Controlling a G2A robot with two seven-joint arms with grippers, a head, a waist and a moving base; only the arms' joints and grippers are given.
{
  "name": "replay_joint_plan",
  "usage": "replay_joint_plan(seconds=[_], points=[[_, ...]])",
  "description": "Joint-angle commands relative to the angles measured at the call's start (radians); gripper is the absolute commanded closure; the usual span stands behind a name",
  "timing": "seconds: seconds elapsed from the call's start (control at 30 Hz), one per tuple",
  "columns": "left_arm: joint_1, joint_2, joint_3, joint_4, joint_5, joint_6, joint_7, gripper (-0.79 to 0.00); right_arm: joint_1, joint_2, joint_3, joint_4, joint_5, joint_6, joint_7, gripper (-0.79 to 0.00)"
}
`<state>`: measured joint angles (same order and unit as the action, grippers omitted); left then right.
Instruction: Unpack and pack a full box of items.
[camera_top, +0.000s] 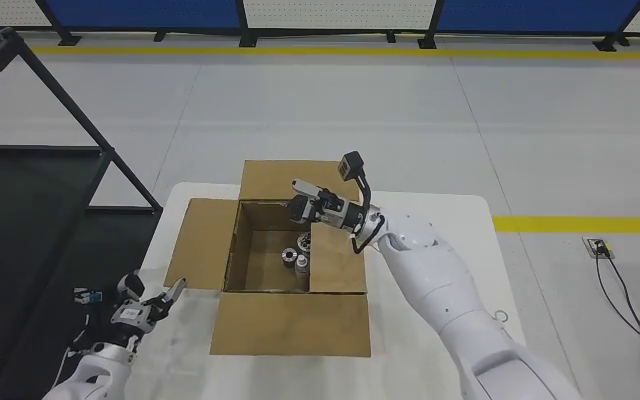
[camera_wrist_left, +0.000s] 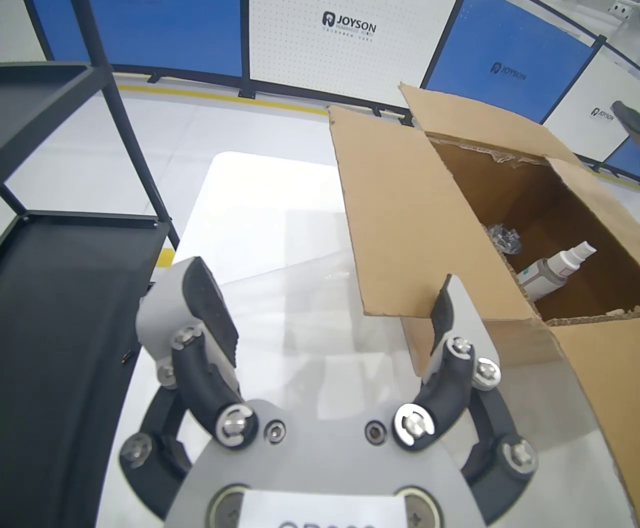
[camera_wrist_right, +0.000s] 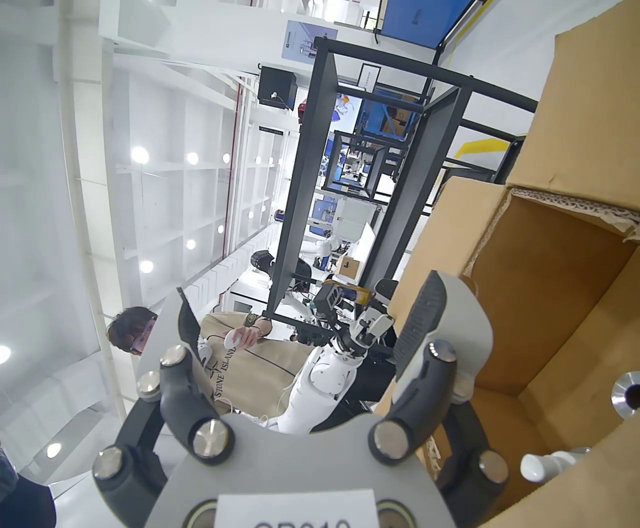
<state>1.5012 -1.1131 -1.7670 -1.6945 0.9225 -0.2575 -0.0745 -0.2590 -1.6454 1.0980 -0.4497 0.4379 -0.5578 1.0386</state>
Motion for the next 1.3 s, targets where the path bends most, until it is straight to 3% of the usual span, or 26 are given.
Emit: replay_joint_plan(seconds=[0.0,0.73,1.27], points=[[-0.005,0.000,0.000,0.011,0.000,0.000,-0.002,-0.785,-0.003,0.002,0.001,-0.006,-0.002,0.002,-0.001,-0.785],[-0.053,0.003,0.006,0.102,0.028,-0.005,-0.047,-0.785,-0.027,0.012,0.009,-0.061,-0.022,0.023,-0.018,-0.785],[-0.064,0.005,0.009,0.118,0.038,-0.023,-0.066,-0.785,-0.033,0.019,0.015,-0.093,-0.037,0.032,-0.031,-0.785]])
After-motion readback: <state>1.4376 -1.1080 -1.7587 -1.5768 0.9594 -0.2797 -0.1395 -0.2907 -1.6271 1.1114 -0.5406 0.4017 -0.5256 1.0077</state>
